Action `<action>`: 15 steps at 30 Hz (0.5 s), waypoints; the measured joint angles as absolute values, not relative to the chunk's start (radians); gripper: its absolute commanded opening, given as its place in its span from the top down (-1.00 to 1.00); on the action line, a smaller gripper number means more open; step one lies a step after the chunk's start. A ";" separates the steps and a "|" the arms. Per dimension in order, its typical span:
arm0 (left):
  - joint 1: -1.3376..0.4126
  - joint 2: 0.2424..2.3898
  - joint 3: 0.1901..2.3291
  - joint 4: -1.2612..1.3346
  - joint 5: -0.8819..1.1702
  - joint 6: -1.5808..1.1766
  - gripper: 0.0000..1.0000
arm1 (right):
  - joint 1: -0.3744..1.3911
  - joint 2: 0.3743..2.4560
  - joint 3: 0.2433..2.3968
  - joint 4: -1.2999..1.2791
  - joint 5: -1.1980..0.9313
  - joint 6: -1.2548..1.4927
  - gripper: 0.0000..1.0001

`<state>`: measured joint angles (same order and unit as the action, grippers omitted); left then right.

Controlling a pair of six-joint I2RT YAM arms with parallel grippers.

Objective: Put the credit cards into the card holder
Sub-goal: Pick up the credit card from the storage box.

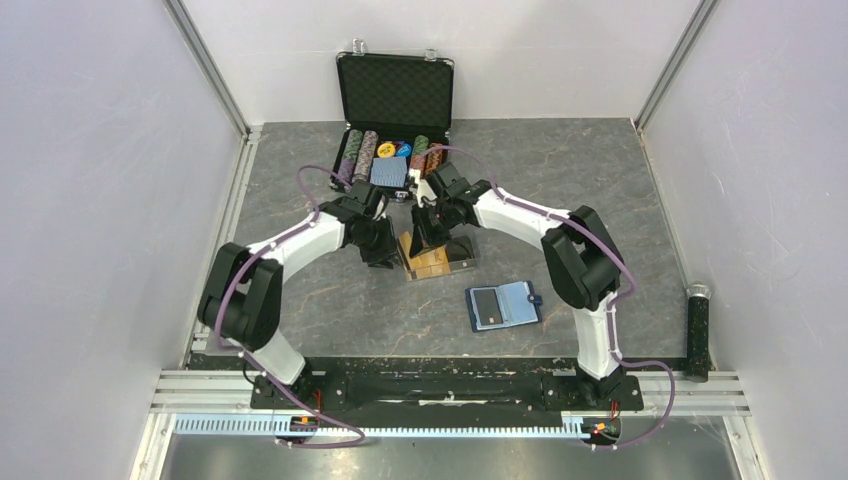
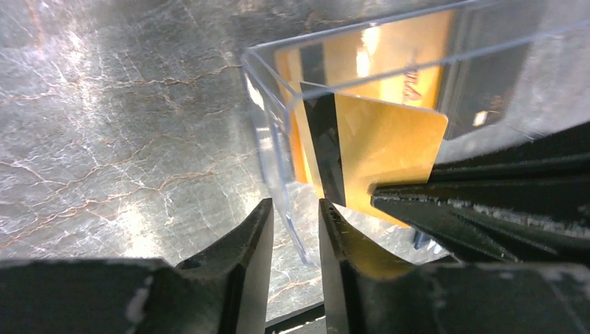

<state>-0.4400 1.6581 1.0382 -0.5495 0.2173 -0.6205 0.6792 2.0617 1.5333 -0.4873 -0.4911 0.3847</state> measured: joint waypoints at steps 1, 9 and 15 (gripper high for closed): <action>-0.440 1.639 1.039 -0.552 0.216 -0.620 0.16 | 0.676 2.048 1.533 -0.487 -0.491 0.385 1.00; -0.424 1.455 1.054 -0.494 0.258 -0.622 -0.20 | 0.610 1.937 1.502 -0.446 -0.535 0.414 1.00; -0.353 1.376 0.947 -0.250 0.430 -0.684 -0.23 | 0.526 1.869 1.414 -0.359 -0.654 0.484 1.00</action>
<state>-0.3527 1.3758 0.9470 -0.2501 0.4297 -0.6838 0.5259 1.8694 1.4143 -0.3588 -0.6540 0.4843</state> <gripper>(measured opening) 0.615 0.010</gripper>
